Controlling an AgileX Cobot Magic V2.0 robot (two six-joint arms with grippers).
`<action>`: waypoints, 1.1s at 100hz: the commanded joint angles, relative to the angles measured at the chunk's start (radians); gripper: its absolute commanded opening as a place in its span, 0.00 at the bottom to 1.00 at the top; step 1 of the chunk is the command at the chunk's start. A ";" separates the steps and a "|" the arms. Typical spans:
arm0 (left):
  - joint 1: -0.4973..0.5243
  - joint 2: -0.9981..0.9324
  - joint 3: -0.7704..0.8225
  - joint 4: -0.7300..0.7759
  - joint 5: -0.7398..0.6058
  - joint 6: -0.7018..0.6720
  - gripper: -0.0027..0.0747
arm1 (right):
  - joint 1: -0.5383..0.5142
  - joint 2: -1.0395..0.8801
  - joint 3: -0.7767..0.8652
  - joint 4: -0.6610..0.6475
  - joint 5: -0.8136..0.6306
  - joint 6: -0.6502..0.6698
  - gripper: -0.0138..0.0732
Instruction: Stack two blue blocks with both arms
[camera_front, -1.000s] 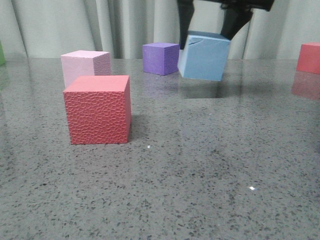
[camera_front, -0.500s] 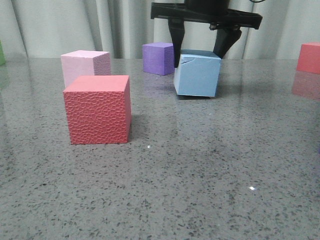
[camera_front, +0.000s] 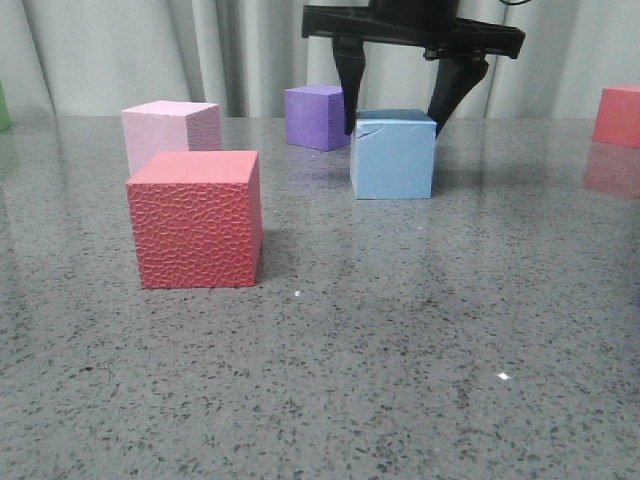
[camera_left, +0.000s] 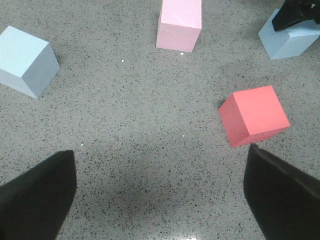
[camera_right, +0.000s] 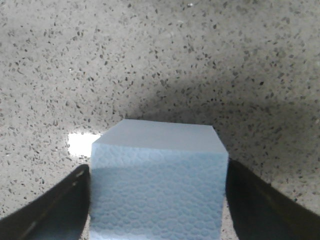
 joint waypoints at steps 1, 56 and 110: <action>-0.007 0.003 -0.031 -0.023 0.003 -0.005 0.86 | -0.001 -0.057 -0.035 -0.002 0.010 0.001 0.86; -0.007 0.003 -0.031 -0.023 0.003 -0.005 0.86 | -0.001 -0.071 -0.128 -0.022 0.051 -0.039 0.90; -0.007 0.003 -0.031 -0.023 0.005 -0.005 0.86 | -0.130 -0.192 -0.154 -0.025 0.084 -0.204 0.90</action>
